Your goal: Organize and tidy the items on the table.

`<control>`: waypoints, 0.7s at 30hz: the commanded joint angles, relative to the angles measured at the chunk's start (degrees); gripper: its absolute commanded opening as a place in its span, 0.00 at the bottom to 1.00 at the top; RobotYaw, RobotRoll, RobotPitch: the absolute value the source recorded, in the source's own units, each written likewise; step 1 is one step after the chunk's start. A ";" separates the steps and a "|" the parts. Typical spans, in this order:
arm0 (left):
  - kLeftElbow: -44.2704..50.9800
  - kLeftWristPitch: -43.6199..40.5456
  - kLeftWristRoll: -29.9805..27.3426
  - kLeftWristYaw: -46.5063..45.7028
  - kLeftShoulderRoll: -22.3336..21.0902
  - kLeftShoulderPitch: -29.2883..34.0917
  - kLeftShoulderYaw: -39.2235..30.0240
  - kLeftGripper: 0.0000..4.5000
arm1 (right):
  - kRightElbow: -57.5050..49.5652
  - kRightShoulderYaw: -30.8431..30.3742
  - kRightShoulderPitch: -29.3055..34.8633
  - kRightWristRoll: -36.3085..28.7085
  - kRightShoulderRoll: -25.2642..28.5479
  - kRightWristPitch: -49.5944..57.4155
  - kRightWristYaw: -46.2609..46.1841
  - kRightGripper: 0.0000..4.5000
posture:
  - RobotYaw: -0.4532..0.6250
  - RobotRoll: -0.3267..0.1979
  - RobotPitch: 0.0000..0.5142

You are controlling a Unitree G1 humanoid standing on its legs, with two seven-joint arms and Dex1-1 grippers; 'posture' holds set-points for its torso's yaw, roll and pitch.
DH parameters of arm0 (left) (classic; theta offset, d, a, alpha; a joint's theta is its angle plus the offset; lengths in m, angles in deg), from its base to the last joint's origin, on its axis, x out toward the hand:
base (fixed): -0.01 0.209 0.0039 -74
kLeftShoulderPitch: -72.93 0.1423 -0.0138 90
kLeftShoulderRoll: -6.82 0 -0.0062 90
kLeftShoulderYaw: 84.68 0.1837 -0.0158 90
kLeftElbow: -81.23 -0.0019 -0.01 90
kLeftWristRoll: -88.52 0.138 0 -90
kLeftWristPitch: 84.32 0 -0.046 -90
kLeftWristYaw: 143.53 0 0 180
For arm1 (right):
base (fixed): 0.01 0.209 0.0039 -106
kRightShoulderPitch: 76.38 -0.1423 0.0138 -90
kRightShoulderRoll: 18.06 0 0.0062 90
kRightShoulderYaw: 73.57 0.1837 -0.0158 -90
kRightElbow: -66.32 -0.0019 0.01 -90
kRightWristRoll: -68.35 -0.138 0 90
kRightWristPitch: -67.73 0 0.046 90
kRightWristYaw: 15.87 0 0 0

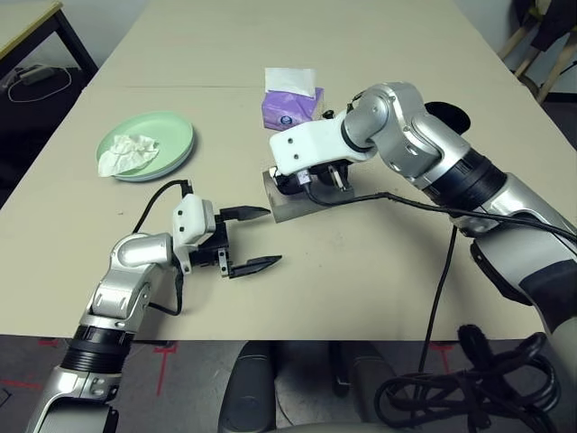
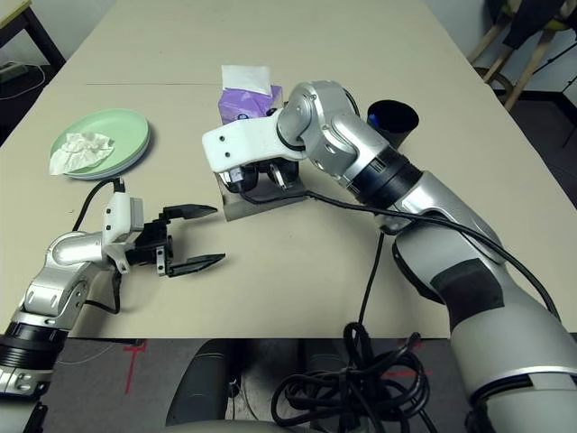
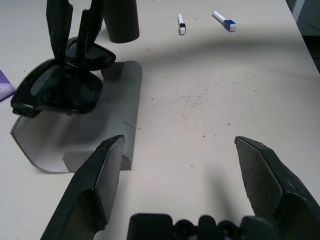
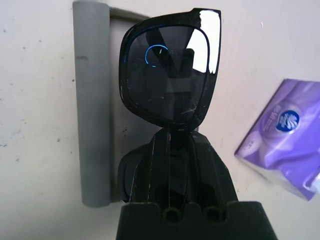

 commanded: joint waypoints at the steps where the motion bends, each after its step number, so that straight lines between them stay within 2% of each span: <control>1: 1.32 -0.19 0.43 -0.15 -0.40 0.66 0.13 1.00 | 2.14 0.21 -0.85 1.54 -1.08 -1.21 -1.21 0.08 | 0.62 0.62 0.31; 11: 1.35 -0.22 0.57 -1.10 -0.19 0.21 0.11 1.00 | 4.30 0.33 0.61 4.15 -1.87 -2.64 -2.71 0.08 | 0.62 0.62 0.32; 21: 1.34 -0.48 0.38 -1.57 -0.31 0.11 0.08 1.00 | 0.60 0.43 4.03 5.25 -1.90 -0.56 -2.30 0.08 | 0.62 0.62 0.32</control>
